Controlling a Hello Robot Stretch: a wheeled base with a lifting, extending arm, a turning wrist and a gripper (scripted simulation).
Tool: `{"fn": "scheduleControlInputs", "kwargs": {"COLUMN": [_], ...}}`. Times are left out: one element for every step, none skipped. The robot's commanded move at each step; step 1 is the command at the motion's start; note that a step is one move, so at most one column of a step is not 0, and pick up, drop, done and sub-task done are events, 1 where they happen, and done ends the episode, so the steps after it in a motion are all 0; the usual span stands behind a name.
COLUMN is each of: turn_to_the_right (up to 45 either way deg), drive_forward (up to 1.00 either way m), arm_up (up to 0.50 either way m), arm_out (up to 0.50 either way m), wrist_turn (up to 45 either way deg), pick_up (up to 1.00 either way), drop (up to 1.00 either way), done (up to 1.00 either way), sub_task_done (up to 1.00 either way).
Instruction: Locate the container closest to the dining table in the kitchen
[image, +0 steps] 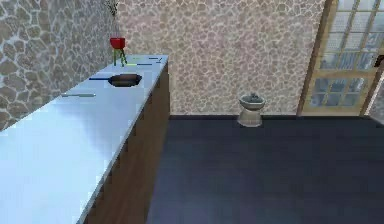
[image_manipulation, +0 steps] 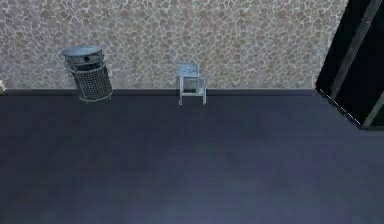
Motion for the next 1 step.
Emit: {"fn": "scheduleControlInputs", "kwargs": {"turn_to_the_right": [45.0], "drive_forward": [0.0], "arm_up": [0.0], "arm_out": [0.0], "wrist_turn": [0.0], "pick_up": [0.0], "drop": [0.0], "done": [0.0], "sub_task_done": [0.0]}}
